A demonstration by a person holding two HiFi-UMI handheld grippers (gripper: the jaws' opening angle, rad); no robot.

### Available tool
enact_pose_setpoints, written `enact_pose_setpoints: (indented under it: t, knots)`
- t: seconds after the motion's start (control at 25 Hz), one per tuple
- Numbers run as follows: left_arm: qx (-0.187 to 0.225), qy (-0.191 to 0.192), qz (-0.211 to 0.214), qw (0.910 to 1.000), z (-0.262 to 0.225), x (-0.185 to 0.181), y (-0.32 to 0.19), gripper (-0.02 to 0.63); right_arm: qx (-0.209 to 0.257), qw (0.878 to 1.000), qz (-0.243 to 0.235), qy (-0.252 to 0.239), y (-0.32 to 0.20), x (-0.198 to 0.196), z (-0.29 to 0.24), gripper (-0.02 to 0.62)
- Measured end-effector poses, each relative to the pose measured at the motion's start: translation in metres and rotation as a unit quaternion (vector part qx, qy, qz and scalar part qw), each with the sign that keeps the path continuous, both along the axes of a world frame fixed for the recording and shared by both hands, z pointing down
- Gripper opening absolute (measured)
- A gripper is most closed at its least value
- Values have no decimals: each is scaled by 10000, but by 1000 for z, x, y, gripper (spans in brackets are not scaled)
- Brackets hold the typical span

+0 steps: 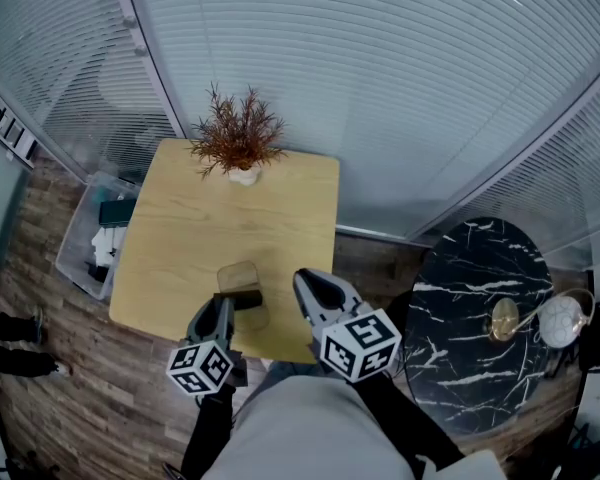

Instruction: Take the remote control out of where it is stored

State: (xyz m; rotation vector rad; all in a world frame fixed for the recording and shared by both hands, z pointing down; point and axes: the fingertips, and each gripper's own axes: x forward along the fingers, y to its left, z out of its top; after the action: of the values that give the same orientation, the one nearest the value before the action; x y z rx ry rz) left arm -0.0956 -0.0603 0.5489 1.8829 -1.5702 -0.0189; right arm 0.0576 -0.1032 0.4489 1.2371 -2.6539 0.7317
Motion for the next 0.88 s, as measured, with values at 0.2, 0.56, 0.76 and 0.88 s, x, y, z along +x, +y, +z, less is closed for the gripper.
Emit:
enact_pose_setpoints:
  t: [0.2, 0.56, 0.76, 0.88]
  knots:
    - [23, 13, 6, 10000, -2, 2, 0, 101, 6, 10000, 2, 2, 1, 1, 1, 6]
    - [39, 43, -55, 10000, -7, 0, 0, 100, 12, 10000, 0, -16, -1, 1, 1, 6]
    - [82, 49, -58, 9999, -11, -1, 2, 100, 23, 10000, -18, -11, 0, 0, 1, 6]
    - [96, 60, -60, 9999, -12, -1, 3, 100, 25, 10000, -28, -4, 1, 0, 1, 5]
